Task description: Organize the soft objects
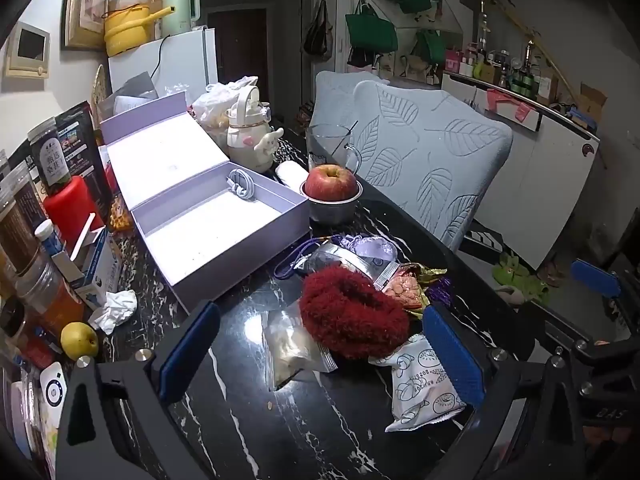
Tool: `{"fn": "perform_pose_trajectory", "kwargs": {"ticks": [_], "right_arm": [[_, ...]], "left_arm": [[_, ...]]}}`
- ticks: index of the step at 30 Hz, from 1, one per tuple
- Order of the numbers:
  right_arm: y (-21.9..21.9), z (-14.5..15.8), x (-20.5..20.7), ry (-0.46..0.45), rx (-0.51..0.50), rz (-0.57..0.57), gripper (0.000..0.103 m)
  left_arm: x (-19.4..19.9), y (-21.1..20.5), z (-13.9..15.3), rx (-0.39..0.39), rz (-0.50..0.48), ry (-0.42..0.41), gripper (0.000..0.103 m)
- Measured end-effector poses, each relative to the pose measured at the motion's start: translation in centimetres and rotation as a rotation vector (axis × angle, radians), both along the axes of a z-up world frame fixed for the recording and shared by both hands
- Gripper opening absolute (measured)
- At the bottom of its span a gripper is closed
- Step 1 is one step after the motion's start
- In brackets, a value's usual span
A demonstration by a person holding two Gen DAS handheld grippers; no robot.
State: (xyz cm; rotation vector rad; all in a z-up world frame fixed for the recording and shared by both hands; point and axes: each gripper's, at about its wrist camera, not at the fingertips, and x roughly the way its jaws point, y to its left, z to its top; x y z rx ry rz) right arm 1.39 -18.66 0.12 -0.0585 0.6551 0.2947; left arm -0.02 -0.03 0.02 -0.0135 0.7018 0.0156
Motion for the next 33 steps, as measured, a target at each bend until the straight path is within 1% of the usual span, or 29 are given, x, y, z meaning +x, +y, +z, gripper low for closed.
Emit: {"fn": "perform_pose_trajectory", "kwargs": {"ticks": [6, 8, 11, 12, 15, 16, 18, 21, 24, 33], "right_arm": [[0.0, -0.2, 0.1, -0.001, 0.004, 0.004, 0.103], [0.0, -0.2, 0.0, 0.001, 0.006, 0.008, 0.103], [0.4, 0.2, 0.7, -0.001, 0.009, 0.015, 0.103], [0.3, 0.1, 0.7, -0.003, 0.008, 0.018, 0.103], [0.8, 0.0, 1.1, -0.008, -0.008, 0.021, 0.103], [0.8, 0.0, 1.1, -0.009, -0.013, 0.024, 0.103], [0.9, 0.0, 1.2, -0.007, -0.017, 0.026, 0.103], [0.9, 0.0, 1.4, 0.003, -0.009, 0.028, 0.103], [0.8, 0.1, 1.5, 0.003, 0.004, 0.029, 0.103], [0.7, 0.1, 1.7, 0.009, 0.002, 0.031, 0.103]], "left_arm": [[0.0, 0.1, 0.0, -0.026, -0.014, 0.002, 0.103], [0.4, 0.9, 1.0, -0.028, -0.013, 0.004, 0.103], [0.7, 1.4, 1.3, -0.036, -0.013, 0.009, 0.103], [0.5, 1.0, 0.9, -0.022, -0.010, -0.003, 0.103], [0.7, 1.3, 1.0, -0.033, -0.008, 0.003, 0.103], [0.7, 1.2, 0.6, -0.032, -0.004, -0.003, 0.103], [0.8, 1.3, 0.6, -0.039, -0.003, -0.004, 0.103], [0.9, 1.4, 0.8, -0.046, -0.004, -0.005, 0.103], [0.8, 1.3, 0.8, -0.033, 0.001, -0.012, 0.103], [1.0, 0.9, 0.8, -0.034, -0.008, -0.007, 0.103]]}}
